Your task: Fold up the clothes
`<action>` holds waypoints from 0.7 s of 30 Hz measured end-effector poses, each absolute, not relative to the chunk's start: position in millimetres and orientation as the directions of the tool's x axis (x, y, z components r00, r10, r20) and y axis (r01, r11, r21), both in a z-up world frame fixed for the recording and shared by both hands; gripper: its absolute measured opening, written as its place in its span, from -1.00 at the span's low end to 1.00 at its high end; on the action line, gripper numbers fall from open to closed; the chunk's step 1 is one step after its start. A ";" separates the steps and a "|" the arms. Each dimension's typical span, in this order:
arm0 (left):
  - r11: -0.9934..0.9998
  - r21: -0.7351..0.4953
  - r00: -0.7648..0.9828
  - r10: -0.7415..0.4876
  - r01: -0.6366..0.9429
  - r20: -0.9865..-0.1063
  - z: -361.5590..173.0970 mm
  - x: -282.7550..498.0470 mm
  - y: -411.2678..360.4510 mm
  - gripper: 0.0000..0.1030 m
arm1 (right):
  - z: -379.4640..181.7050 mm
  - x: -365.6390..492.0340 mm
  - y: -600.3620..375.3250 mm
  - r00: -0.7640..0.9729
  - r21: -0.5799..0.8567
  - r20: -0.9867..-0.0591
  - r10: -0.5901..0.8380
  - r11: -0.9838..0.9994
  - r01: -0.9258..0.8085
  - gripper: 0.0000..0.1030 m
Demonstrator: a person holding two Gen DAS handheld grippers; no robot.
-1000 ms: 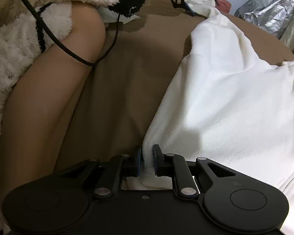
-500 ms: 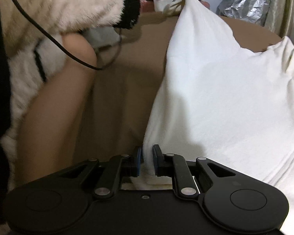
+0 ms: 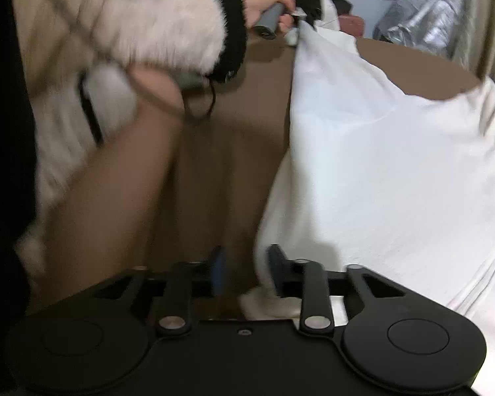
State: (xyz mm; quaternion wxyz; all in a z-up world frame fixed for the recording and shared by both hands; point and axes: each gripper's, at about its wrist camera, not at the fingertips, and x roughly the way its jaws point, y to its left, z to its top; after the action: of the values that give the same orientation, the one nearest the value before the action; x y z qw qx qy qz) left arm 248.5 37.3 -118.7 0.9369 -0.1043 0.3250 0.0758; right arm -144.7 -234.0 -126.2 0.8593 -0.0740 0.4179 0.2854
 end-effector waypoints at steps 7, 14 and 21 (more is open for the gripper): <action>0.939 0.218 0.833 0.339 -0.267 -0.437 -80.7 192.0 -28.1 1.00 | -90.5 -137.4 -324.0 0.674 0.430 -0.540 0.504 0.854 -0.295 0.08; 0.987 -0.027 0.789 -0.143 0.158 -0.597 -68.0 143.3 -110.9 0.95 | -85.8 -193.1 -456.3 0.829 0.465 -0.560 0.006 0.830 0.308 0.09; 0.712 -0.037 0.460 -0.492 0.702 -0.739 -99.0 26.4 -309.0 0.84 | -80.4 -285.0 -550.0 0.828 0.601 -0.477 -0.296 0.578 0.553 0.34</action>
State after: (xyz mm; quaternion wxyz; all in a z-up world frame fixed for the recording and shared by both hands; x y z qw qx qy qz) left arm 26.4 -309.0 -99.0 0.8432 0.1377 0.3805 -0.3539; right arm -285.0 -550.0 -80.4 0.8727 0.3900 0.1649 -0.2430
